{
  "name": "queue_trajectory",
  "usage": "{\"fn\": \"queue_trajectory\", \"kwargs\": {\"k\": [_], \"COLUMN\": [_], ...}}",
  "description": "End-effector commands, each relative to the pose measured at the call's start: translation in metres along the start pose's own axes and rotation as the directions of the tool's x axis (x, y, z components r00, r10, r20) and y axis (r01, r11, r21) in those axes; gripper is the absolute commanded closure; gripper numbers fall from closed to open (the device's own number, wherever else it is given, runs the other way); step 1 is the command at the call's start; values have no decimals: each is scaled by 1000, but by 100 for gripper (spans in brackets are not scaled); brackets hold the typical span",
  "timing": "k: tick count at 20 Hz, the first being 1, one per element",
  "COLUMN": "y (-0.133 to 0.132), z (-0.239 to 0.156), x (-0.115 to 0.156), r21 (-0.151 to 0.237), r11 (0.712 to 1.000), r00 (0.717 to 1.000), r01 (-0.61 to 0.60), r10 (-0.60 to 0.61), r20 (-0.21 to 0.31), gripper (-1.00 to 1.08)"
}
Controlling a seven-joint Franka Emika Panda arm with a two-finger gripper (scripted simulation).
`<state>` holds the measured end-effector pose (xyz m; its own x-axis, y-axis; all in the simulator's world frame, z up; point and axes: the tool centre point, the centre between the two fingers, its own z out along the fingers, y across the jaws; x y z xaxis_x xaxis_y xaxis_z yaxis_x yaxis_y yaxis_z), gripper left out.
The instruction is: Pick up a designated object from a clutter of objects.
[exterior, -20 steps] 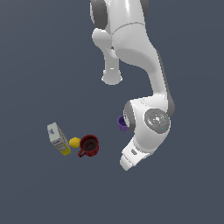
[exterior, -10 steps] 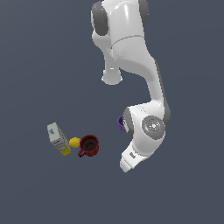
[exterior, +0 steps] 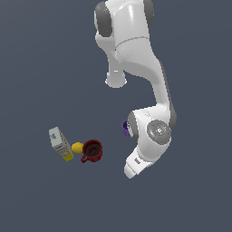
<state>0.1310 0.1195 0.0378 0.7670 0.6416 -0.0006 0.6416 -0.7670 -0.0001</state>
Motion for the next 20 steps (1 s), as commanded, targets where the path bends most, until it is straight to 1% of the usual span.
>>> {"fn": "queue_trajectory", "kwargs": {"k": [1,6,11,16,20], "y": [0,0,3,7,11], "z": [0,-3,-14,-32,-52], "x": [0,-3,-14,-34,-57], "r21": [0,0,0,0,-1], "r11": [1000,1000,1000,1000,1000], "r00": [1000,1000,1000,1000,1000], "r01": [0,0,0,0,0], "r10": [0,0,0,0,0], "r20": [0,0,0,0,0], "gripper": [108,108,108,108,108]}}
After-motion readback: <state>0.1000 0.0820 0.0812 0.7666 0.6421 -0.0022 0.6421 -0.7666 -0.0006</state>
